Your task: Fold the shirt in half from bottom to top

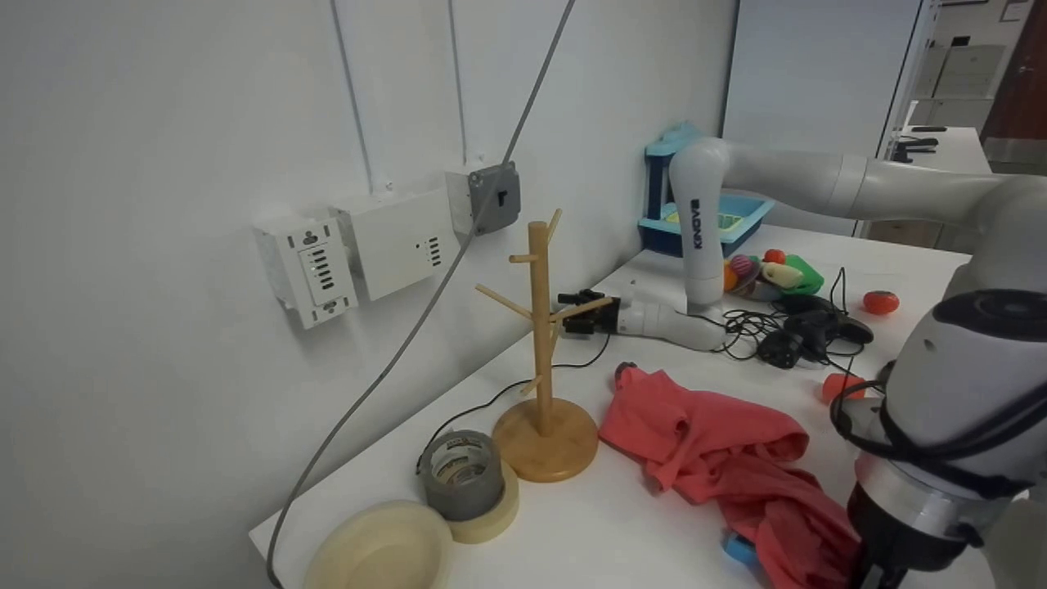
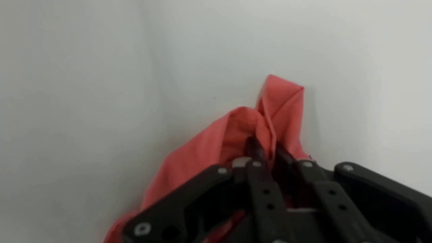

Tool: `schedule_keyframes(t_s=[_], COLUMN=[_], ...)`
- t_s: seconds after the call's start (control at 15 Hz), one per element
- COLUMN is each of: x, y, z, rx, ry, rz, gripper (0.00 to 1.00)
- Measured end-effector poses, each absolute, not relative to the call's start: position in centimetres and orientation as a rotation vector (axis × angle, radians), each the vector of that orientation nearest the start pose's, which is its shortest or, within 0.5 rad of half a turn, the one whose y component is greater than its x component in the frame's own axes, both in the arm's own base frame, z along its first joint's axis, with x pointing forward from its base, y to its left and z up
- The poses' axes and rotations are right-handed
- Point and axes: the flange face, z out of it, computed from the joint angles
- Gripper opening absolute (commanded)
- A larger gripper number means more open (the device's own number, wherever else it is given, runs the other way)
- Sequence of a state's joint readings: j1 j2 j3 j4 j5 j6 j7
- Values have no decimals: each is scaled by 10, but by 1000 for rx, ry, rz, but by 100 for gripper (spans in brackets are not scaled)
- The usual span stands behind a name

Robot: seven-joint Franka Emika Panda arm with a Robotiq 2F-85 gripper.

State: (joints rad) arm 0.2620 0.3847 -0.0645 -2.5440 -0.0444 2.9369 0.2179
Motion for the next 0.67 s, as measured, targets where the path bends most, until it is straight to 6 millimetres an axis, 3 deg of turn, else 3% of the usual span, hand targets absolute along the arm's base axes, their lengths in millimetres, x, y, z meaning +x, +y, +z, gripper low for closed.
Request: schedule_keyframes(t_s=[0.27, 0.47, 0.67], x=[416, 409, 415], y=[83, 82, 82], z=[148, 179, 215], rx=[-3190, -3192, -3188], ry=[-35, -32, -29], rz=[157, 245, 190], gripper=[3, 3, 3])
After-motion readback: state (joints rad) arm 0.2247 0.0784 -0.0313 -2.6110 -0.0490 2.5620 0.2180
